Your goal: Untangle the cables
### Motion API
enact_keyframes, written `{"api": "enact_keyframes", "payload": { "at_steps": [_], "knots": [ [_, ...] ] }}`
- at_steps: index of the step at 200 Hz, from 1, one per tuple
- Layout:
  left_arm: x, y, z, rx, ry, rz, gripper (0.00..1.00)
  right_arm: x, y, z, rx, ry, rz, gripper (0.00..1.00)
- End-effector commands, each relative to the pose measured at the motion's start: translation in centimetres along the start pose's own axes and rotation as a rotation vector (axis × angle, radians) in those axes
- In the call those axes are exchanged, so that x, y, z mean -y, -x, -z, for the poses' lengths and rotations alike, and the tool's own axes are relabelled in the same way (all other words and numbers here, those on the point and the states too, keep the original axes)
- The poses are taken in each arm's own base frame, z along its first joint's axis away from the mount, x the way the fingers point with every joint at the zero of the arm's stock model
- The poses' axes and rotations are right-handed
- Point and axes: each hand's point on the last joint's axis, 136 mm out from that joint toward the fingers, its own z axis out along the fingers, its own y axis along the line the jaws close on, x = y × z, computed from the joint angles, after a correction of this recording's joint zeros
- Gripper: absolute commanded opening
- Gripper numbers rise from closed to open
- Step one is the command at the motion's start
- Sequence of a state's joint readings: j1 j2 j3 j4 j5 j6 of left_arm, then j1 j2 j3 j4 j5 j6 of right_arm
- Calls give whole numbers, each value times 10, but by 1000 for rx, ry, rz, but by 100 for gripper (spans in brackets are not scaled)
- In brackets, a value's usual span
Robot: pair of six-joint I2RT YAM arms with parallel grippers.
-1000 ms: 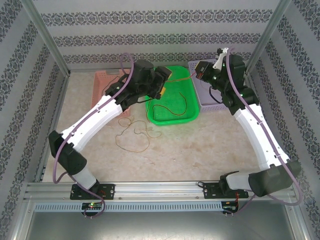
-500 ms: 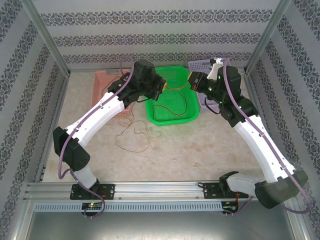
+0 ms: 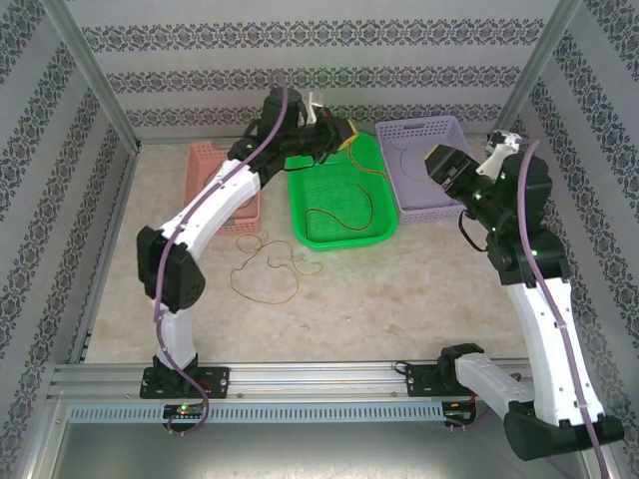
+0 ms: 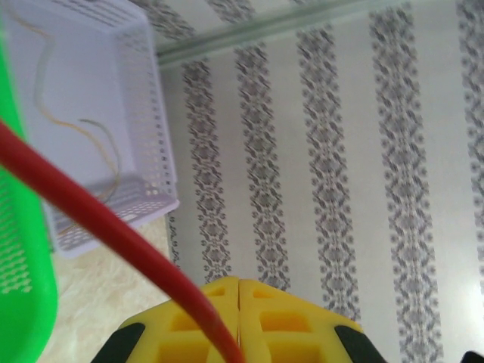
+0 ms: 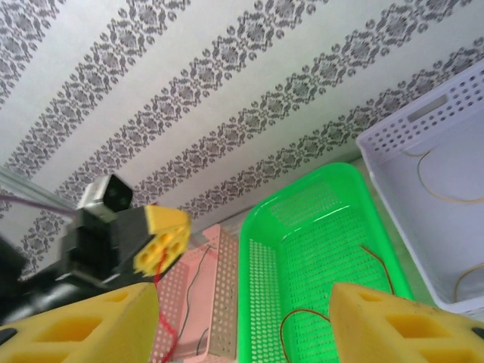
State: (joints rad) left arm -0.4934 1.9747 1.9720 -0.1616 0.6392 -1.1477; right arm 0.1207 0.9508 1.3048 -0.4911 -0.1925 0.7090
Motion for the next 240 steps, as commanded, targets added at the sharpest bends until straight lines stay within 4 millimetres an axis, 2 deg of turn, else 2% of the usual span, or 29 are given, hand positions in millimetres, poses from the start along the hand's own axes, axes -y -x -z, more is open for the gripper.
{"api": "enact_keyframes", "payload": {
  "at_steps": [1,16,39,56,80,117,149,153,162,169,187,202,240],
  "knots": [
    [32,10,-11,-55,-266,-229,0,17,-9,6,-17,-58,-14,62],
    [27,14,-22,-64,-340,-270,0,20,-13,9,-25,-64,-17,62],
    [-4,20,-45,-81,-339,-268,0,25,-21,11,-44,-68,-21,62],
    [-24,30,-54,-55,-364,-246,0,26,-26,11,-60,-66,-25,62],
    [-34,44,-61,-18,-427,-229,0,30,-32,10,-80,-73,-28,61],
    [-43,52,-75,-11,-470,-232,0,35,-39,6,-109,-78,-31,61],
    [-67,51,-85,-15,-446,-207,0,36,-41,0,-125,-75,-29,61],
    [-71,50,-86,-16,-437,-204,7,37,-41,0,-127,-76,-29,61],
    [-84,47,-88,-18,-399,-194,28,37,-41,-2,-131,-74,-30,61],
    [-97,43,-88,-19,-355,-192,34,37,-42,-3,-133,-73,-31,61],
    [-125,35,-83,-1,-215,-199,40,38,-44,-4,-140,-69,-36,61],
    [-151,28,-78,-9,-90,-182,41,38,-45,-5,-145,-67,-42,61],
    [-177,21,-58,5,73,-142,41,40,-50,-6,-153,-64,-57,61]
  ]
}}
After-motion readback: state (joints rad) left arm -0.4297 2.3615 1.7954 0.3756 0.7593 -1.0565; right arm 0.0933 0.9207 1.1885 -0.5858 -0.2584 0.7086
